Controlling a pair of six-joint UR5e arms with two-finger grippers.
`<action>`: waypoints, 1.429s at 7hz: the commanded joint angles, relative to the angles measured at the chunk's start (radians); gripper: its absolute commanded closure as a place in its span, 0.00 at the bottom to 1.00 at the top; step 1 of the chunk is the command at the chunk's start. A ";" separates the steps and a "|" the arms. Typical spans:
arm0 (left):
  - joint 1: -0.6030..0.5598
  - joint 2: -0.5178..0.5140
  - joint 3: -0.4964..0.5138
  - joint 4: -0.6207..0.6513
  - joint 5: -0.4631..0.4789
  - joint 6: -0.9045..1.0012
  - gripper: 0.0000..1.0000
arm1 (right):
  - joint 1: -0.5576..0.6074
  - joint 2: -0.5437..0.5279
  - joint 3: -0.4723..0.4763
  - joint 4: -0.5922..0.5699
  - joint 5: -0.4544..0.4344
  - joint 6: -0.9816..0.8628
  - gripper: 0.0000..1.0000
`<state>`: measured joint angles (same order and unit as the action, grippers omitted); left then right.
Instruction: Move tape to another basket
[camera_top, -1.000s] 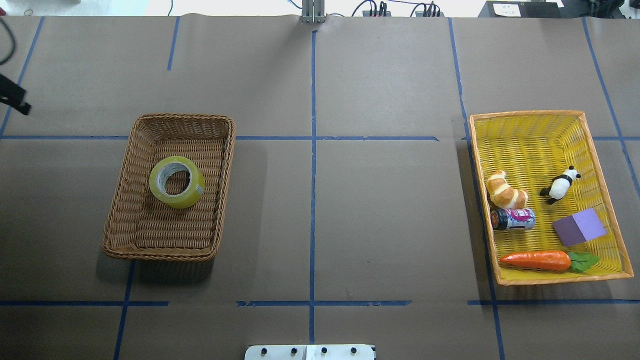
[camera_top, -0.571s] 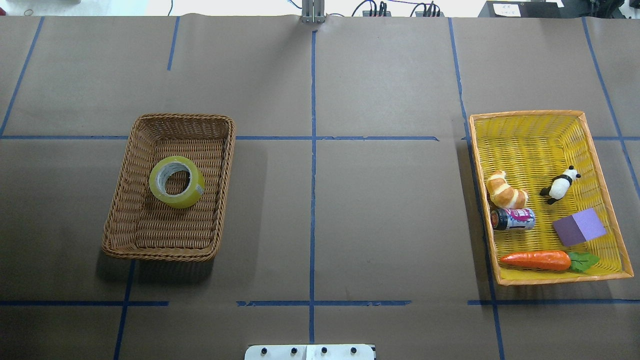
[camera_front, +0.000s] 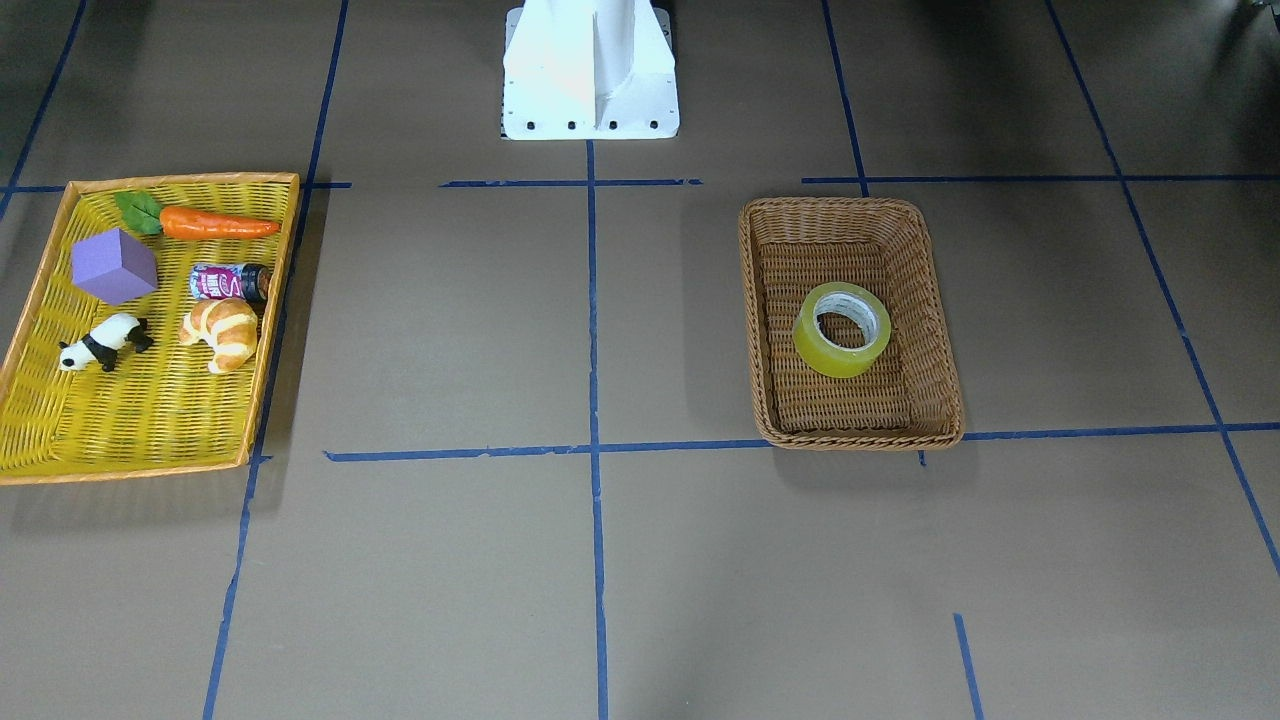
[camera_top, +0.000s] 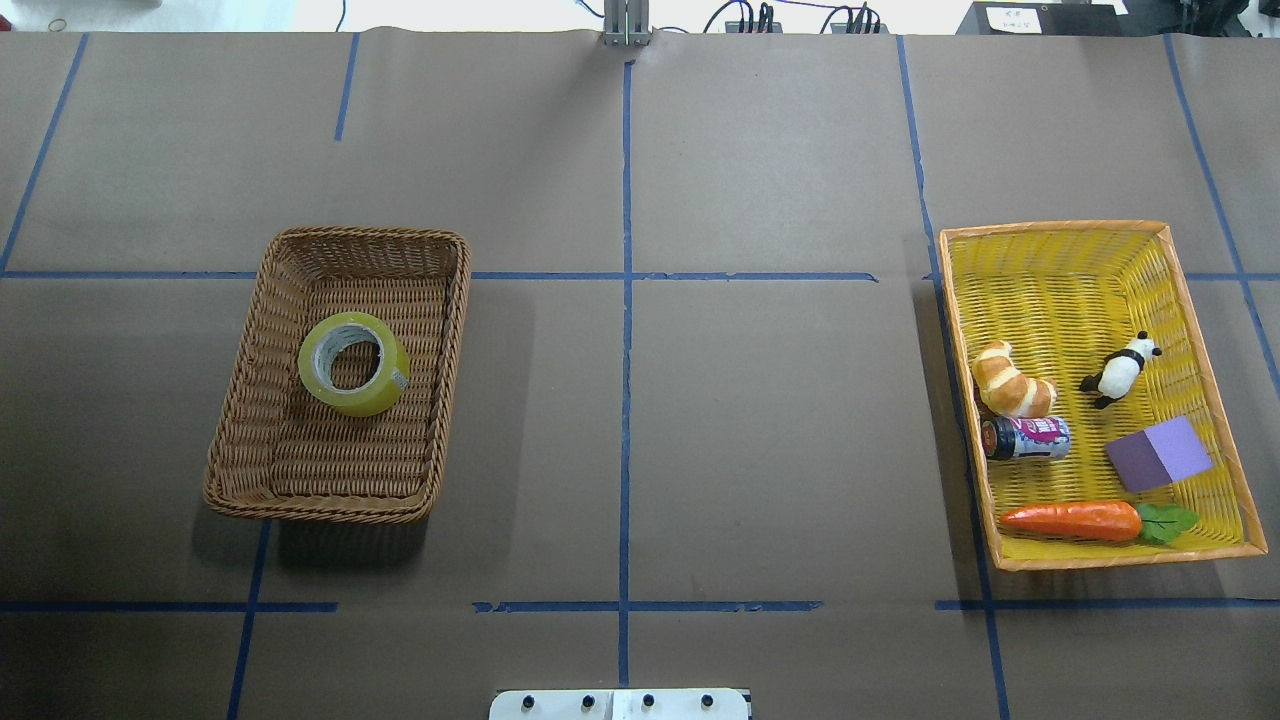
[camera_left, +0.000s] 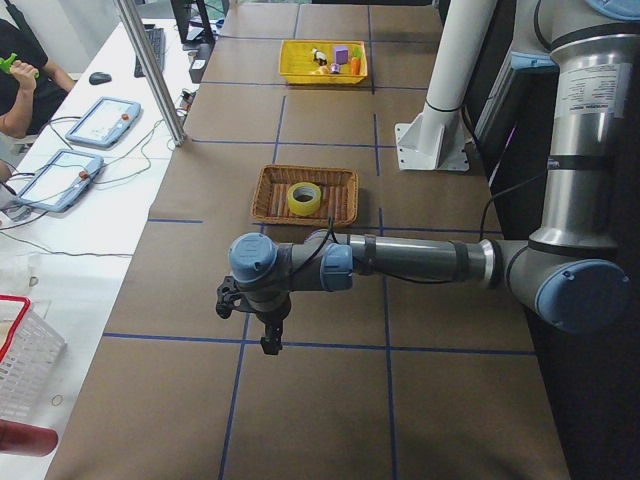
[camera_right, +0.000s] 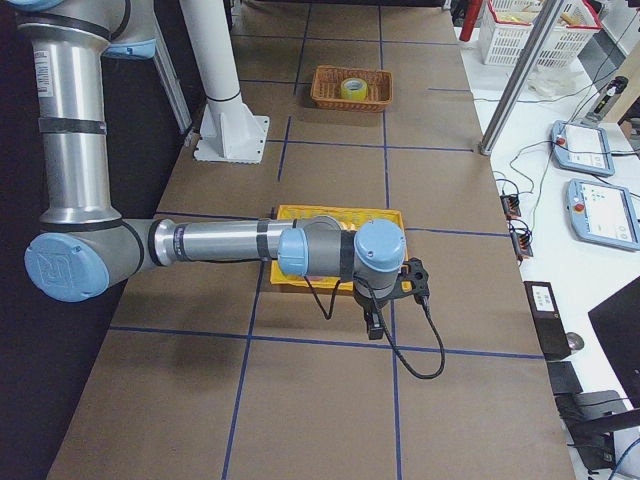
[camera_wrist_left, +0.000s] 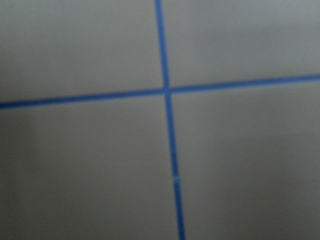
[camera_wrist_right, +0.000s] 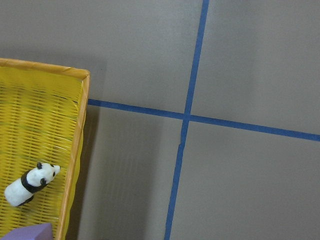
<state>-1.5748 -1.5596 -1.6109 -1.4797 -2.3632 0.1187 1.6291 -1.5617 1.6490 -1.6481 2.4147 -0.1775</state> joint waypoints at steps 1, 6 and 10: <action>-0.030 0.010 0.000 0.002 -0.002 0.009 0.00 | 0.000 0.005 -0.044 -0.001 0.000 0.003 0.00; -0.036 0.013 0.003 0.002 -0.001 0.009 0.00 | 0.000 0.003 -0.044 0.002 -0.005 0.048 0.00; -0.036 0.013 0.002 -0.001 0.001 0.009 0.00 | 0.000 -0.001 -0.048 0.001 -0.005 0.070 0.00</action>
<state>-1.6107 -1.5463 -1.6089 -1.4797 -2.3635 0.1269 1.6291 -1.5614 1.6022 -1.6473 2.4098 -0.1088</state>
